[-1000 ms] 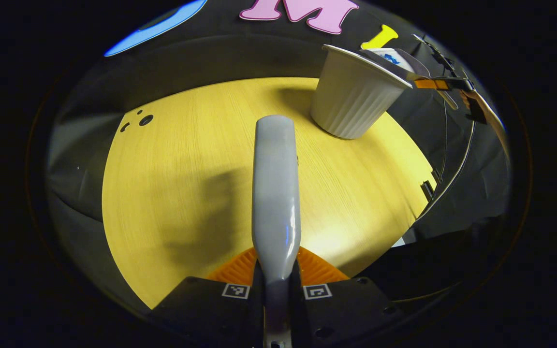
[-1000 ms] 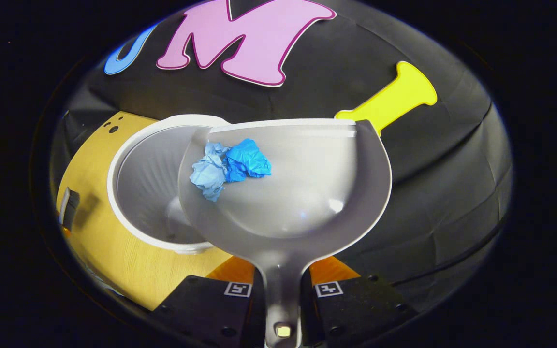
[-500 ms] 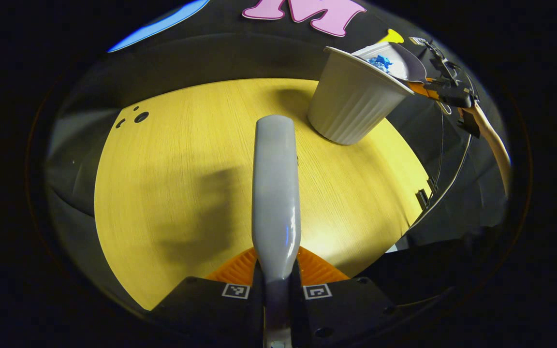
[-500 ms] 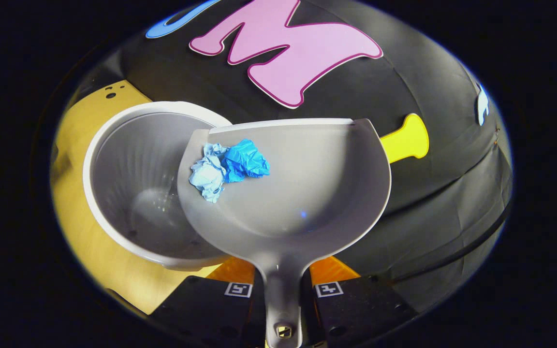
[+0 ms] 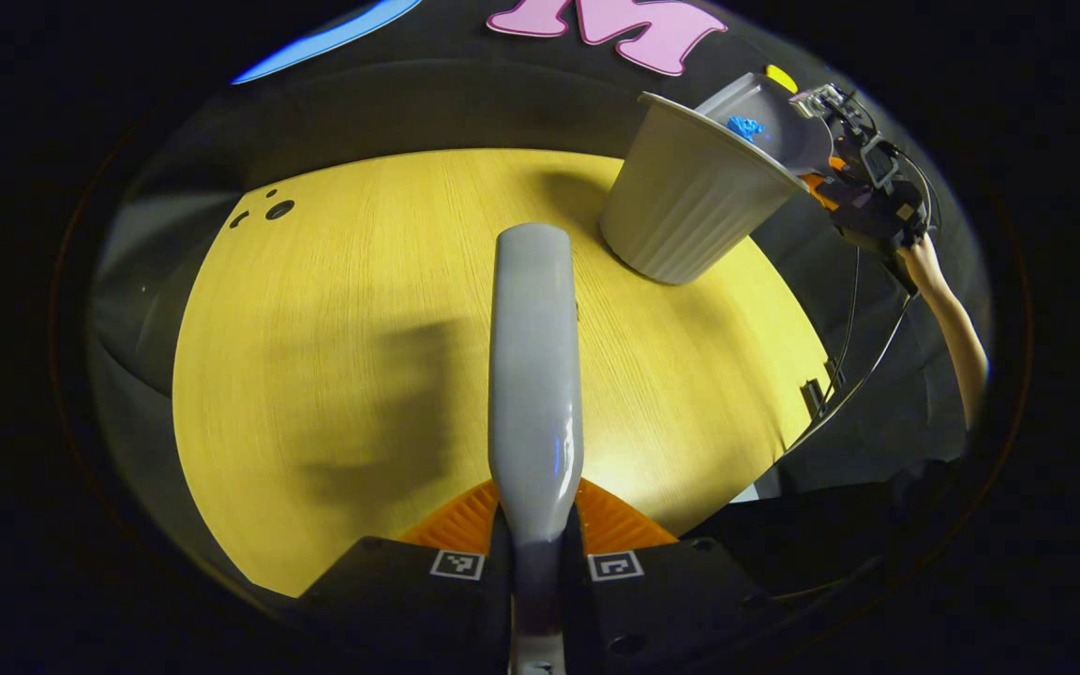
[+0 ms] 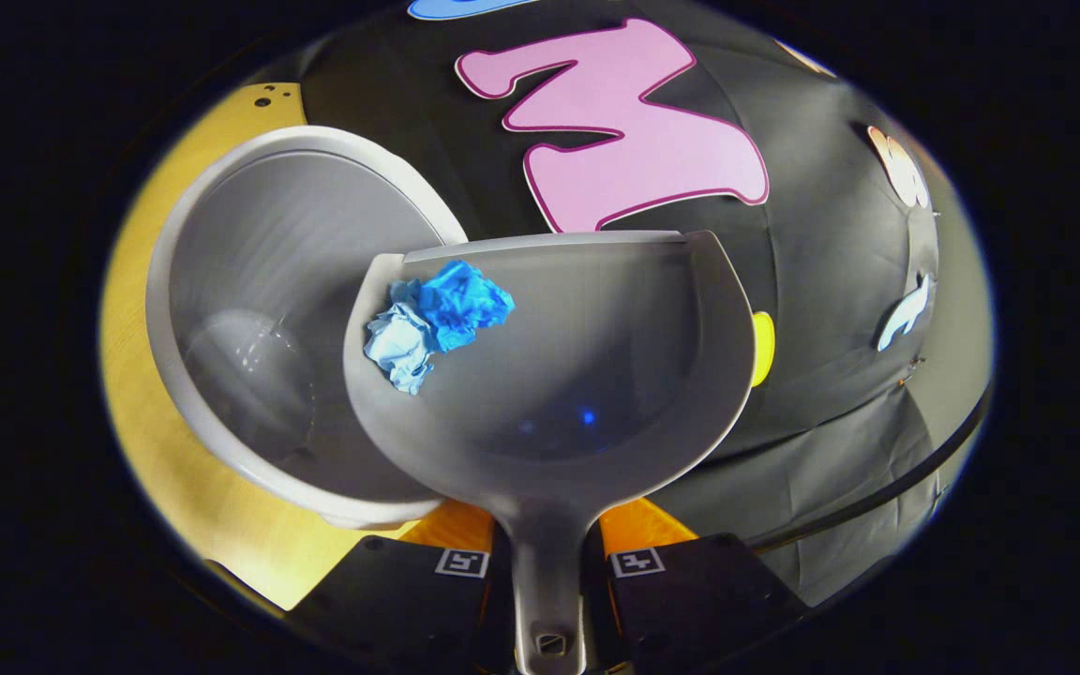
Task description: Pick up the small broom and dustpan from the desktop, sweep the trash into the dustpan with the broom, and then empty the trash into the garbage bin.
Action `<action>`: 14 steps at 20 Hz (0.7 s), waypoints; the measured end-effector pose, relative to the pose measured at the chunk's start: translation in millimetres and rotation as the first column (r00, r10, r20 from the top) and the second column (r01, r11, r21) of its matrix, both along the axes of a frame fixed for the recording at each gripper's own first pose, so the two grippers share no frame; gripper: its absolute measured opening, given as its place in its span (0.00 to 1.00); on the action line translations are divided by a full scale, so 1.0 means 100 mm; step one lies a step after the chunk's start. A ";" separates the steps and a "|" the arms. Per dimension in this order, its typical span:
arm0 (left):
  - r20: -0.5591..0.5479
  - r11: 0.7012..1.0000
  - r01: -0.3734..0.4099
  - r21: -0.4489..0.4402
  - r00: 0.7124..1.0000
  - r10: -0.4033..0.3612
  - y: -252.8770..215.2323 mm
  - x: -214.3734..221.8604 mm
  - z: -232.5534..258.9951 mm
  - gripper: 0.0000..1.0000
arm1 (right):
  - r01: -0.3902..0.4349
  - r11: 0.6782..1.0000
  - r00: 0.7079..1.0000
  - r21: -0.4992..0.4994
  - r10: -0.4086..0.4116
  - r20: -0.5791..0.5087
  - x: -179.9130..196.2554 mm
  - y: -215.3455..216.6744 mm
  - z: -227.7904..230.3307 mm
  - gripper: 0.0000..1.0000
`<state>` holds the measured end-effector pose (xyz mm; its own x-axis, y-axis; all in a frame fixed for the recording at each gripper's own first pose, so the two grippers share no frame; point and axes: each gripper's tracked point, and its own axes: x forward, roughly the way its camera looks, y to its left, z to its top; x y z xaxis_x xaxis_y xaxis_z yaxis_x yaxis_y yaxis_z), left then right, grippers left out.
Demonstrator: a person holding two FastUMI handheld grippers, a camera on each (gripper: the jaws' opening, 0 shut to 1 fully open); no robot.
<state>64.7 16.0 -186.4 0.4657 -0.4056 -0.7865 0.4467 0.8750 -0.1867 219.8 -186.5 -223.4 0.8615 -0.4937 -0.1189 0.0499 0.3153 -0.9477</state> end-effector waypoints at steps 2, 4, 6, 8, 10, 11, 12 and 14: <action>0.004 1.000 0.007 0.014 1.000 -0.008 -0.01 -0.01 -0.01 0.22 | -0.003 0.999 1.000 -0.032 0.004 0.013 -0.04 0.03 -0.02 0.32; 0.004 1.000 0.001 0.005 1.000 -0.001 -0.03 -0.03 -0.02 0.25 | -0.018 0.997 0.999 -0.076 0.020 0.026 -0.06 0.07 -0.01 0.33; 0.028 1.000 -0.001 0.031 1.000 0.000 -0.02 -0.04 -0.02 0.26 | -0.037 0.992 0.999 -0.123 0.041 0.035 -0.04 0.09 0.02 0.33; 0.049 0.998 0.011 0.054 0.999 -0.013 -0.05 -0.07 -0.03 0.25 | -0.060 0.983 0.997 -0.175 0.068 0.040 -0.06 0.14 0.03 0.33; 0.045 0.999 0.010 0.037 0.999 -0.012 -0.08 -0.10 -0.03 0.25 | -0.085 0.972 0.994 -0.218 0.099 0.051 -0.09 0.18 0.05 0.33; 0.039 1.000 0.006 0.028 0.999 -0.007 -0.09 -0.12 -0.03 0.25 | -0.088 0.971 0.994 -0.221 0.102 0.050 -0.11 0.17 0.06 0.32; 0.034 1.000 0.000 0.020 0.999 -0.001 -0.12 -0.15 -0.04 0.25 | -0.087 0.971 0.994 -0.222 0.100 0.049 -0.12 0.16 0.07 0.32; 0.024 1.000 -0.010 0.005 1.000 0.009 -0.17 -0.21 -0.05 0.26 | -0.086 0.971 0.994 -0.224 0.099 0.046 -0.10 0.18 0.08 0.39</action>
